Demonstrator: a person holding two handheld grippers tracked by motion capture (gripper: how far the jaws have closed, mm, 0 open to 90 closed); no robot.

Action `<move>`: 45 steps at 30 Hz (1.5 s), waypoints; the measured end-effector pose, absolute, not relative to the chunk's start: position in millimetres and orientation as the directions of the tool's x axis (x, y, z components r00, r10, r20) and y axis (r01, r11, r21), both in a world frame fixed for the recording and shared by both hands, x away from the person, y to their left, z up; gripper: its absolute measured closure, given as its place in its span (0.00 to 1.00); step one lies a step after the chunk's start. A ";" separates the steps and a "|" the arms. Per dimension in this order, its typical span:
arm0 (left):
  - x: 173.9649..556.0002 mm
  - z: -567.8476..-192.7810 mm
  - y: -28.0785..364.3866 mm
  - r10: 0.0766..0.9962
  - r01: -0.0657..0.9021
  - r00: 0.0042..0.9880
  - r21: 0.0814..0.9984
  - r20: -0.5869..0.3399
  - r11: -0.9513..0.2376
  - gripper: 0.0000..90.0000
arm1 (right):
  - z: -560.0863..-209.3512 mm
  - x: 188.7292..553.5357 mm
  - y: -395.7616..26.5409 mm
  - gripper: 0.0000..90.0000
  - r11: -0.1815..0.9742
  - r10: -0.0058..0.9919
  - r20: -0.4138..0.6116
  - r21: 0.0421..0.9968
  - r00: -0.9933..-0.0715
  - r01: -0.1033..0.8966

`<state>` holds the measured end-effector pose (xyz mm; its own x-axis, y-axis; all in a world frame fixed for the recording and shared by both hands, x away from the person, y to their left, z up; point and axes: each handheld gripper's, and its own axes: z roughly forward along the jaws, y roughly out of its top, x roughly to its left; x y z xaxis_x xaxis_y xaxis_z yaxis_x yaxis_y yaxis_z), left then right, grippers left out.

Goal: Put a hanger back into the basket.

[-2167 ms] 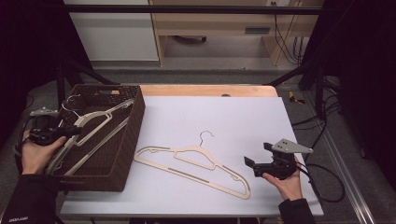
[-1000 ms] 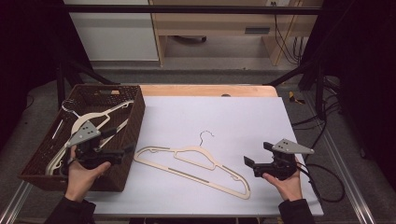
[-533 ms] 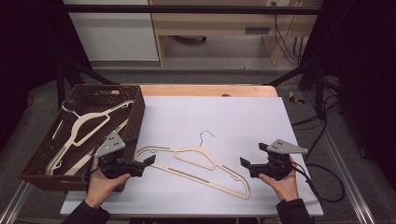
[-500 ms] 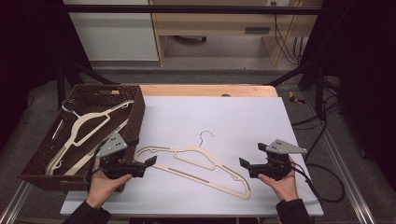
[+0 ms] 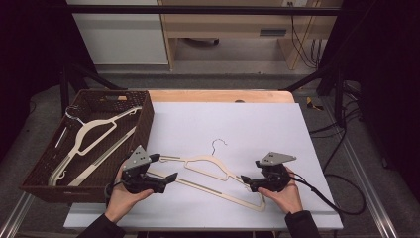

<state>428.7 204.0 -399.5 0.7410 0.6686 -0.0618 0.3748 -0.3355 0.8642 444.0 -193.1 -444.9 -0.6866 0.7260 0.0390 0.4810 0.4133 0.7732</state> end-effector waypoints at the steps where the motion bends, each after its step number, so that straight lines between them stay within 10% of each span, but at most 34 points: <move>1: 429.1 -400.1 203.7 0.669 0.377 0.741 0.864 -0.065 -0.334 0.11 | -447.2 445.6 -191.3 0.30 0.425 0.719 0.037 0.767 -0.694 0.481; 29: 432.4 -409.5 200.0 0.648 0.404 0.756 0.844 -0.089 -0.354 0.10 | -471.7 456.7 -164.4 0.86 0.574 0.662 0.005 0.640 -0.750 0.511; 45: 447.5 -400.0 178.8 0.647 0.418 0.756 0.834 -0.100 -0.360 0.13 | -466.5 455.6 -167.0 0.88 0.583 0.633 0.014 0.649 -0.774 0.489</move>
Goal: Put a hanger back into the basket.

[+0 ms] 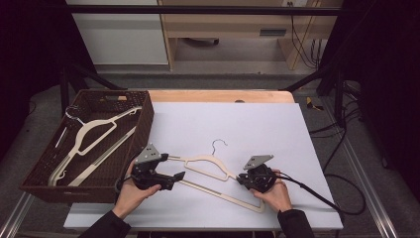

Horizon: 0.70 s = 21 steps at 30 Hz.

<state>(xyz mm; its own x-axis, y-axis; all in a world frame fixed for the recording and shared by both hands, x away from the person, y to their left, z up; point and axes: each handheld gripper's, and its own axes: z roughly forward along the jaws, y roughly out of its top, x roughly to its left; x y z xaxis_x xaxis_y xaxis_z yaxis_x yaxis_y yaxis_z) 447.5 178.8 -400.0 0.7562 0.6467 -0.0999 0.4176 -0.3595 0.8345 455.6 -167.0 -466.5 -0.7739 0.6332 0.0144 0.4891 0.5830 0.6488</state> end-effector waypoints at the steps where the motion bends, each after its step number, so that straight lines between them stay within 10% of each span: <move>1: 448.7 -399.3 177.2 0.646 0.418 0.757 0.834 -0.100 -0.360 0.13 | -465.3 455.2 -167.3 0.88 0.582 0.627 0.014 0.656 -0.779 0.480; 21: 506.4 -403.6 116.1 0.654 0.468 0.745 0.802 -0.132 -0.371 0.20 | -449.9 445.2 -166.0 0.89 0.584 0.621 -0.014 0.675 -0.784 0.451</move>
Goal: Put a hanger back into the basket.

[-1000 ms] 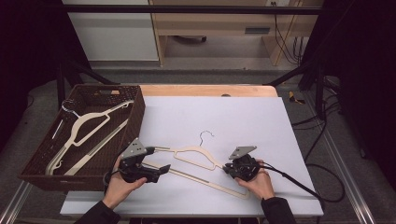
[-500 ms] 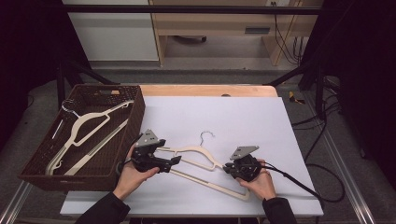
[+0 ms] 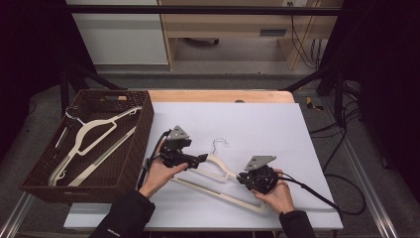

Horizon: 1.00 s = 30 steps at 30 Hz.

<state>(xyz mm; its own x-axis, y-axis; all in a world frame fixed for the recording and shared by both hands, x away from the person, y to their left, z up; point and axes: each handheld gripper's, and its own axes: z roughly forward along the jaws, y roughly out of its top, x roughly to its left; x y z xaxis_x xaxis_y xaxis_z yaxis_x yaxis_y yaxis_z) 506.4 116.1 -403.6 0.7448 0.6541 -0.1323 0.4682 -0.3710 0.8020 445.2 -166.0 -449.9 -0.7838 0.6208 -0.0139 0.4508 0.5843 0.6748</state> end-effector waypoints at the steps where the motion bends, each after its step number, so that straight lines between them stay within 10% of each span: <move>1: 512.2 -406.6 111.8 0.656 0.475 0.743 0.796 -0.134 -0.375 0.20 | -450.1 445.5 -166.3 0.89 0.586 0.618 -0.025 0.682 -0.786 0.439; 30: 549.4 -443.3 69.4 0.701 0.551 0.698 0.734 -0.144 -0.397 0.46 | -443.8 440.3 -166.8 0.89 0.592 0.601 -0.039 0.693 -0.798 0.412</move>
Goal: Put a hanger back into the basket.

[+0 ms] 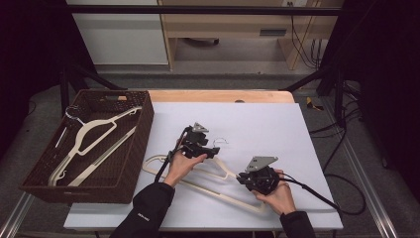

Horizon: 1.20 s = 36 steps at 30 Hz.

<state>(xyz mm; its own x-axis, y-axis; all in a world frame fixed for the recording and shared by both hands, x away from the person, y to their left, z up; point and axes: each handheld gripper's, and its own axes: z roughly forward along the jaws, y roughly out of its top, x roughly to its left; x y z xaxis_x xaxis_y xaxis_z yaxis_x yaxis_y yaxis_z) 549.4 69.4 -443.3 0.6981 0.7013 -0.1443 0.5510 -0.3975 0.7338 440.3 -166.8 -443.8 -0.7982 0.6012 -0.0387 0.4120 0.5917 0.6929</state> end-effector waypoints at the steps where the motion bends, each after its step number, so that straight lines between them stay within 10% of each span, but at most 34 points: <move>1: 550.3 -445.1 68.2 0.703 0.557 0.695 0.729 -0.149 -0.396 0.47 | -443.9 440.4 -166.8 0.89 0.593 0.599 -0.041 0.694 -0.800 0.408; 21: 557.8 -460.4 59.9 0.712 0.627 0.673 0.663 -0.198 -0.409 0.91 | -443.3 439.0 -166.8 0.88 0.599 0.593 -0.046 0.693 -0.804 0.402; 36: 546.4 -446.1 61.6 0.730 0.610 0.662 0.689 -0.171 -0.392 0.97 | -444.3 436.3 -166.3 0.88 0.593 0.581 -0.029 0.699 -0.813 0.399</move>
